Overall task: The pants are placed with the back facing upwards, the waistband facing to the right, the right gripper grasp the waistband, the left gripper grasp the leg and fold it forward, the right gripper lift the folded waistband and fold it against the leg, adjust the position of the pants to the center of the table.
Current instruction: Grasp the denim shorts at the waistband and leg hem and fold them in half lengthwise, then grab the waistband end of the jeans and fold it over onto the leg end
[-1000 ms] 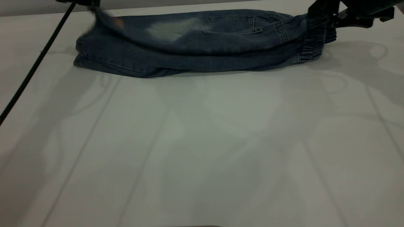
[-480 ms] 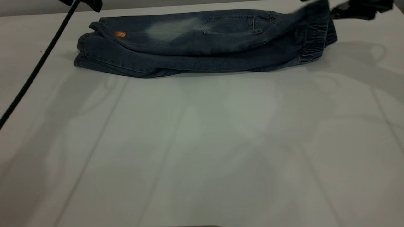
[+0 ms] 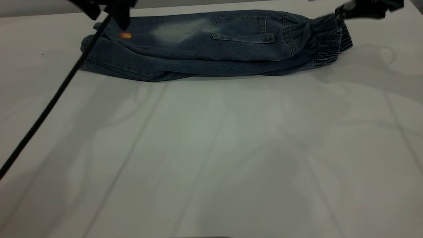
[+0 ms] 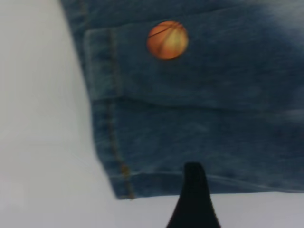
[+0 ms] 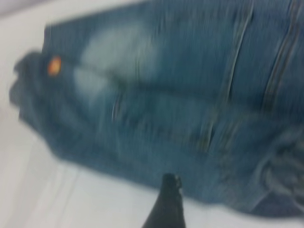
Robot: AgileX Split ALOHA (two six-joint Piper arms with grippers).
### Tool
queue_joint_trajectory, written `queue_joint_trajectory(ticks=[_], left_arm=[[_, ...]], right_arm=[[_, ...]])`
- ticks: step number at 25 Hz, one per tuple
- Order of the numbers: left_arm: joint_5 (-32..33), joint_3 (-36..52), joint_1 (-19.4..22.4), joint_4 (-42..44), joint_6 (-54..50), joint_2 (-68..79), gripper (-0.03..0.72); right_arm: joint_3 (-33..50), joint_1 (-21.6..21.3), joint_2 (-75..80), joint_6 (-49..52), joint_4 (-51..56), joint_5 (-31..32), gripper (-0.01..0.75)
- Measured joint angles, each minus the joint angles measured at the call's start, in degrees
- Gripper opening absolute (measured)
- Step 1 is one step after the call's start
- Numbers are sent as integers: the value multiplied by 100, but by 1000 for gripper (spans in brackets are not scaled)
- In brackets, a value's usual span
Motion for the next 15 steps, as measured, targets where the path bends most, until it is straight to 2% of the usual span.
queue_joint_trajectory(ticks=[3, 7, 12, 15], left_arm=[[44, 0, -215, -4, 0, 17, 516], [45, 0, -333, -80, -78, 158, 516], [51, 0, -345, -274, -156, 368, 516], [16, 0, -359, -321, -157, 444, 516]], right_arm=[[53, 0, 0, 458, -485, 302, 591], [53, 0, 0, 942, -1042, 402, 590], [53, 0, 0, 1303, -1468, 412, 590], [41, -31, 0, 1303, -1502, 151, 590]])
